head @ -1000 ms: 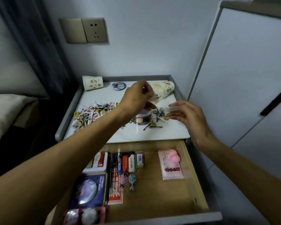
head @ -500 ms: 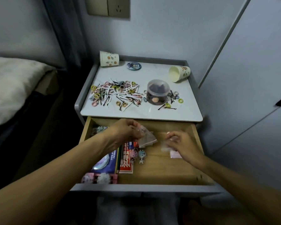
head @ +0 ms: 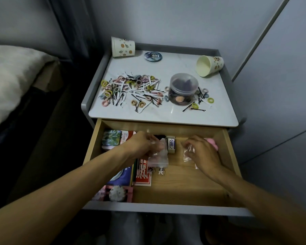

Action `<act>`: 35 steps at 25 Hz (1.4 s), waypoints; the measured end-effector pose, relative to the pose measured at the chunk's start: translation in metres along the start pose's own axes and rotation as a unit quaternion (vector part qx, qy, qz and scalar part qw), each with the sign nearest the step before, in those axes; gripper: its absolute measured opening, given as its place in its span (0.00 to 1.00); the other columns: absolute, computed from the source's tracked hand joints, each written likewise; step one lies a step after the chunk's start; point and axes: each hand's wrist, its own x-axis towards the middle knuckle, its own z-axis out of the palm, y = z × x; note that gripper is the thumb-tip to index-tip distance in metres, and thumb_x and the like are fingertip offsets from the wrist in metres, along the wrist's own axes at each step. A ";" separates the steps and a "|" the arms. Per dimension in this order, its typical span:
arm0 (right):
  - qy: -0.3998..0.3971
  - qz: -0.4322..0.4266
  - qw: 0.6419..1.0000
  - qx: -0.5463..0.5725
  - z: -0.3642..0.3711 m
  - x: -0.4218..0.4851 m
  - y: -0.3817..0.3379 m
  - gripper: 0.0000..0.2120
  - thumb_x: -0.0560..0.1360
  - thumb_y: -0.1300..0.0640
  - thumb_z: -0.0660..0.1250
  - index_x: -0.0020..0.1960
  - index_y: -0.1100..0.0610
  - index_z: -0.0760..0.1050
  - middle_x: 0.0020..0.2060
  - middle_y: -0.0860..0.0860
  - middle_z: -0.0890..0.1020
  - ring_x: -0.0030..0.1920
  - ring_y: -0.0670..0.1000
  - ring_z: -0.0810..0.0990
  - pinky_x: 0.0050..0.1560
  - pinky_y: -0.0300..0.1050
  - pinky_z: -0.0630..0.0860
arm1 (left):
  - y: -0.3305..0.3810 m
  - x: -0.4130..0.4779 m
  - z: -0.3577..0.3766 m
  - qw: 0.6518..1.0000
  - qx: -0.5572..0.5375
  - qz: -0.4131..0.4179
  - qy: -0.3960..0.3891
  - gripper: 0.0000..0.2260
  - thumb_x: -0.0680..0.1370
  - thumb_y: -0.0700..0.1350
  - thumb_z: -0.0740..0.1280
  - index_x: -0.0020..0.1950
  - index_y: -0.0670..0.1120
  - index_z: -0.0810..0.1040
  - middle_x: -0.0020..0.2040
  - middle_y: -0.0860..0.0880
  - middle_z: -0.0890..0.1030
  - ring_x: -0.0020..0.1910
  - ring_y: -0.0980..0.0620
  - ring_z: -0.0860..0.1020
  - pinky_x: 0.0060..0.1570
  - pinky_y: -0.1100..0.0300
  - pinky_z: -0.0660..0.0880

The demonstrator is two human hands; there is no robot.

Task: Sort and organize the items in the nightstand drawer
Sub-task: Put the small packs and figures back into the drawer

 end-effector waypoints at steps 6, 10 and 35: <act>-0.003 0.007 1.000 -0.005 0.001 0.011 0.002 0.13 0.68 0.51 0.77 0.50 0.44 0.78 0.51 0.40 0.80 0.50 0.46 0.81 0.55 0.52 0.73 | 0.004 -0.004 0.010 0.999 -0.049 0.010 0.000 0.09 0.76 0.36 0.70 0.55 0.38 0.77 0.45 0.41 0.83 0.39 0.48 0.82 0.39 0.61 0.81; 0.024 -0.017 0.999 0.026 -0.014 0.008 -0.002 0.06 0.72 0.54 0.73 0.49 0.49 0.81 0.47 0.43 0.82 0.46 0.47 0.81 0.45 0.45 0.77 | 0.007 0.000 0.014 0.998 -0.062 0.022 0.001 0.07 0.77 0.38 0.69 0.53 0.38 0.79 0.45 0.40 0.84 0.40 0.47 0.82 0.42 0.58 0.81; -0.067 0.220 0.782 0.580 -0.042 -0.026 -0.073 0.17 0.75 0.66 0.70 0.62 0.58 0.72 0.51 0.57 0.84 0.42 0.54 0.86 0.39 0.41 0.80 | 0.001 0.005 0.029 0.993 -0.093 0.048 0.048 0.06 0.72 0.37 0.74 0.46 0.39 0.81 0.39 0.45 0.84 0.37 0.50 0.83 0.38 0.59 0.79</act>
